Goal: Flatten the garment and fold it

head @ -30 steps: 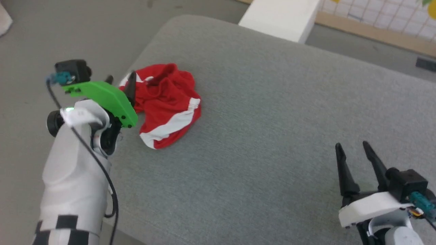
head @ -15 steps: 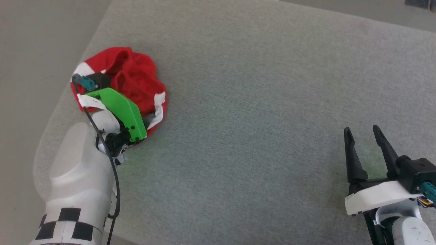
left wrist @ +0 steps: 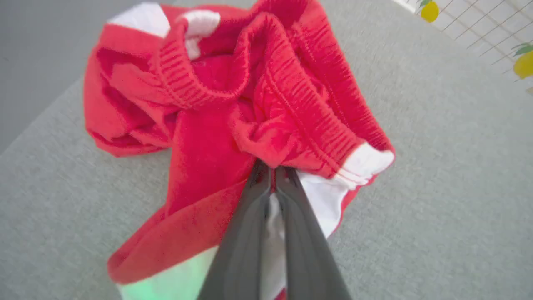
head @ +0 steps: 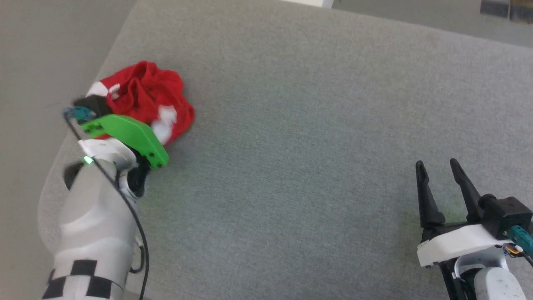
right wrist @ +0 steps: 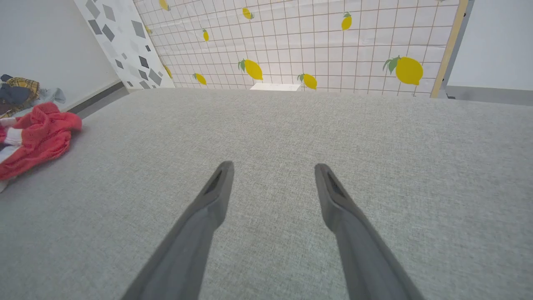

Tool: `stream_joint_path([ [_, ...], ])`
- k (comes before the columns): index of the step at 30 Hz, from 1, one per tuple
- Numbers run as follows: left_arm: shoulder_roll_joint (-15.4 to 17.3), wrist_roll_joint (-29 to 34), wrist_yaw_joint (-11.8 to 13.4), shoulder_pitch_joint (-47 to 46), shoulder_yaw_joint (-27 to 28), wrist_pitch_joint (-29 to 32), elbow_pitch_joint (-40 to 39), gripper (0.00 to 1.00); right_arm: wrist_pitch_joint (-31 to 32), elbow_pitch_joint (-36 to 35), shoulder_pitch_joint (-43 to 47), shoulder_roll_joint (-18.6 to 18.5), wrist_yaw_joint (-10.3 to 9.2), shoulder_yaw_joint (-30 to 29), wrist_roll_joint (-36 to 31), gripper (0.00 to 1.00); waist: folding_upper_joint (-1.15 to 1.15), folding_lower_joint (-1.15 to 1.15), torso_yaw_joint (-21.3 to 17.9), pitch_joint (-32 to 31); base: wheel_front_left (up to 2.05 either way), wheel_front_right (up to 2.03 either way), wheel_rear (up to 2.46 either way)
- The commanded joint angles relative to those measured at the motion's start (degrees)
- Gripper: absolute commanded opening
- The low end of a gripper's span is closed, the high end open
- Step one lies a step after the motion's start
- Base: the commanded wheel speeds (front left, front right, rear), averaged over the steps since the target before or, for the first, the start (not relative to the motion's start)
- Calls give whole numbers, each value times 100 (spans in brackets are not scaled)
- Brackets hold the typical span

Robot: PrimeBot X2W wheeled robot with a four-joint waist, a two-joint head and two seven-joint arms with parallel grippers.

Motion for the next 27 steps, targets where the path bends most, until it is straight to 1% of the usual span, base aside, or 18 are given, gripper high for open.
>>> stream_joint_path([
  [1,72,79,-35,-91,5,-282,-87,0,-57,58,6,-1,-8,36,60,100,0,-1,96,-284,0,0,0],
  [4,185,180,-239,-317,-64,-801,-274,0,-133,205,56,-1,-8,115,177,100,0,-1,76,-566,0,0,0],
  [8,308,219,-448,-680,-152,-1234,-617,0,-254,420,108,-1,-8,207,365,100,0,-1,-85,-923,0,0,0],
  [12,416,227,-590,-1041,-394,-1357,-1074,0,-374,619,155,-1,-8,312,542,100,0,-1,-373,-1214,0,0,0],
  [15,404,92,-633,-1276,-569,-1364,-1468,0,-457,747,179,-1,-8,383,659,100,0,-1,-660,-1394,0,0,0],
  [20,182,-352,-650,-1432,-882,-1279,-2142,0,-558,921,169,-1,-8,401,713,100,0,-1,-1165,-1545,0,0,0],
  [25,-58,-794,-652,-1233,-1360,-1117,-2590,0,-618,1004,137,-1,-8,306,714,100,0,-1,-1547,-1537,0,0,0],
  [26,-126,-867,-652,-1146,-1493,-1104,-2645,0,-627,1016,143,-1,-8,289,713,100,0,-1,-1607,-1520,0,0,0],
  [27,-300,-1063,-652,-836,-1852,-1083,-2678,0,-643,1044,157,-1,-8,278,711,100,0,-1,-1746,-1479,0,0,0],
])
